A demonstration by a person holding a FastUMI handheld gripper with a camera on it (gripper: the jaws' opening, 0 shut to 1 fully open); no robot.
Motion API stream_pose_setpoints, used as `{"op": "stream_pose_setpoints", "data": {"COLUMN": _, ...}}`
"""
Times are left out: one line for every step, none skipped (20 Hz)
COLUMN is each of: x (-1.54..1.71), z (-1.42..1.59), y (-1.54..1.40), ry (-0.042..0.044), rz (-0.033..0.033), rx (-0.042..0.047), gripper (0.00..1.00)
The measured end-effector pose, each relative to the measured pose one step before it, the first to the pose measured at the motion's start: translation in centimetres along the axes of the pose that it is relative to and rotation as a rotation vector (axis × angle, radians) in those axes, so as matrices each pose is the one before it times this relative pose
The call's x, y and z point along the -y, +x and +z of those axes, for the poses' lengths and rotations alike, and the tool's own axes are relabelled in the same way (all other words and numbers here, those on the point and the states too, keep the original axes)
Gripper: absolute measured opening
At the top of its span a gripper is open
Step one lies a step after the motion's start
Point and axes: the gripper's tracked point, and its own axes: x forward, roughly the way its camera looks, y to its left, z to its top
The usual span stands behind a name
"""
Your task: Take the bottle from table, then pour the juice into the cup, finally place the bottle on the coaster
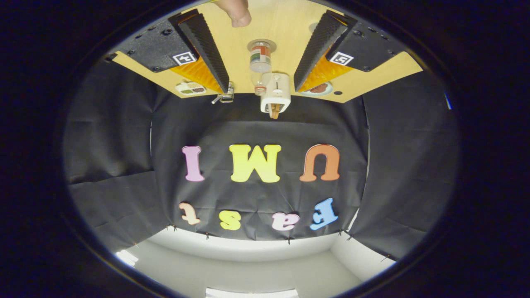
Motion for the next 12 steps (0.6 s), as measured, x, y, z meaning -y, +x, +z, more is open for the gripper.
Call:
{"op": "stream_pose_setpoints", "data": {"x": 0.041, "z": 0.785, "y": -0.785, "ry": 0.00661, "rz": 0.00136, "rx": 0.01280, "gripper": 1.00}}
{"op": "stream_pose_setpoints", "data": {"x": 0.635, "z": 0.634, "y": -0.552, "ry": -0.00210, "rz": -0.01154, "rx": 0.01139, "gripper": 1.00}}
{"op": "stream_pose_setpoints", "data": {"x": 0.664, "z": 0.125, "y": -0.676, "ry": -0.00530, "rz": -0.01003, "rx": -0.00503, "gripper": 1.00}}
{"op": "stream_pose_setpoints", "data": {"x": 0.267, "z": 0.585, "y": -0.585, "ry": -0.00525, "rz": -0.00407, "rx": 0.01630, "gripper": 1.00}}
{"op": "stream_pose_setpoints", "data": {"x": 0.356, "z": 0.605, "y": -0.456, "ry": -0.00764, "rz": -0.00522, "rx": 0.01042, "gripper": 1.00}}
{"op": "stream_pose_setpoints", "data": {"x": 0.336, "z": 0.408, "y": -0.450, "ry": 0.00744, "rz": -0.00261, "rx": 0.00032, "gripper": 1.00}}
{"op": "stream_pose_setpoints", "data": {"x": 0.240, "z": 0.087, "y": -0.404, "ry": 0.00545, "rz": 0.00013, "rx": -0.00722, "gripper": 1.00}}
{"op": "stream_pose_setpoints", "data": {"x": 0.216, "z": 0.483, "y": -0.383, "ry": 0.01093, "rz": 0.00509, "rx": 0.00233, "gripper": 1.00}}
{"op": "stream_pose_setpoints", "data": {"x": 0.239, "z": 0.463, "y": -0.359, "ry": 0.00599, "rz": -0.00008, "rx": -0.00383, "gripper": 1.00}}
{"op": "stream_pose_setpoints", "data": {"x": 0.339, "z": 0.353, "y": -0.339, "ry": 0.00885, "rz": -0.00538, "rx": 0.00068, "gripper": 1.00}}
{"op": "stream_pose_setpoints", "data": {"x": 0.088, "z": 0.483, "y": -0.353, "ry": 0.00435, "rz": 0.00413, "rx": 0.00114, "gripper": 1.00}}
{"op": "stream_pose_setpoints", "data": {"x": -0.048, "z": 0.676, "y": -0.341, "ry": 0.00201, "rz": 0.00169, "rx": 0.00943, "gripper": 1.00}}
